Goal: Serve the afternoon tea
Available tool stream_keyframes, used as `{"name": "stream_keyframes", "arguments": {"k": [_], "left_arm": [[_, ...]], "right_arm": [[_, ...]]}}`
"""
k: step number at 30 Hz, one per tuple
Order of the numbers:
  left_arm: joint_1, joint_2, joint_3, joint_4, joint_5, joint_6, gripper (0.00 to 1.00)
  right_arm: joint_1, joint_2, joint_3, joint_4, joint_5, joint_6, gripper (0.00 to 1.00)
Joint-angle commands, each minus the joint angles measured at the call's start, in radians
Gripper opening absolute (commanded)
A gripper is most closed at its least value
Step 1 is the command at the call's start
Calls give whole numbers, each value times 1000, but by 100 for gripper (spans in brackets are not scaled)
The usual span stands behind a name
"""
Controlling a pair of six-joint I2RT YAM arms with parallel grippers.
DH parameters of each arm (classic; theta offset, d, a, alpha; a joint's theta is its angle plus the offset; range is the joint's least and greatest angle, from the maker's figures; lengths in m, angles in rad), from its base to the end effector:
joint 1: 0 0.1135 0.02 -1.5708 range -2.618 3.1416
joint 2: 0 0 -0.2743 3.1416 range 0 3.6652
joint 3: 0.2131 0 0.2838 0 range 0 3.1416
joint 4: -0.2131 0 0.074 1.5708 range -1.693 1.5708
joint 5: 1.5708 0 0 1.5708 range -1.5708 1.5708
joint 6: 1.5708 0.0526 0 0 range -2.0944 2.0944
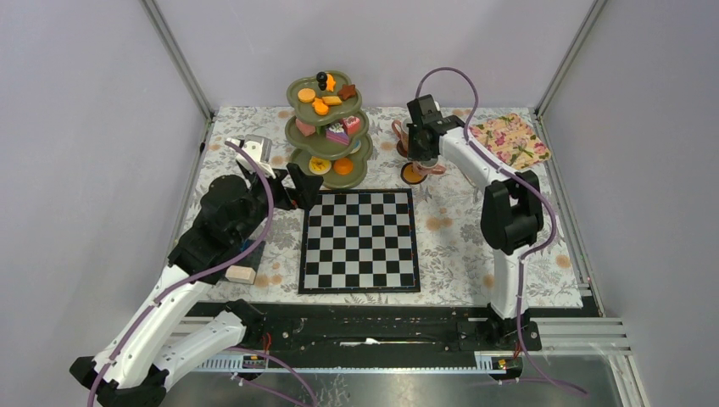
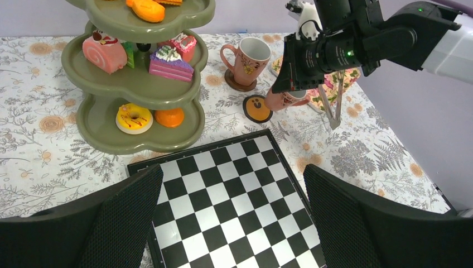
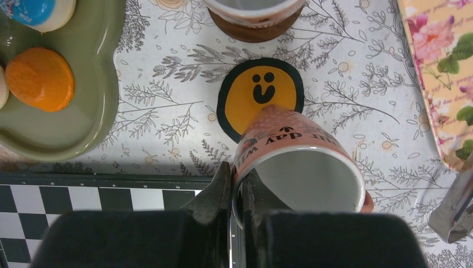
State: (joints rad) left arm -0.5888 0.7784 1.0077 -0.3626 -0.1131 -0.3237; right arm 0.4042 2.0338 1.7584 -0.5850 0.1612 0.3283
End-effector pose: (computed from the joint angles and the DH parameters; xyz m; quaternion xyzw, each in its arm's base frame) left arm 0.1749 -0.1096 0.4108 0.0624 0.7498 -0.2514 0.6089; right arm 0.4703 0.1920 0.2458 -0.0075 0.9349 0.0537 0.3507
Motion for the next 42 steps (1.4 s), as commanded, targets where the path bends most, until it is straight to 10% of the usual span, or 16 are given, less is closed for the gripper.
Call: {"name": "stream_keyframes", "arguments": {"k": [1,29,42], "left_arm": [[-5,-15,-14,21,-16,-15,99],[-3,-48,-27,5,-28,-15,99],[-4,-48,-6,-17,-47,-8,99]], "right_arm": [[6,26,112,-31,-21,-23,0],[46,297,428,-241,54,-45,10],[60,199,531,-338,67,-89,56]]}}
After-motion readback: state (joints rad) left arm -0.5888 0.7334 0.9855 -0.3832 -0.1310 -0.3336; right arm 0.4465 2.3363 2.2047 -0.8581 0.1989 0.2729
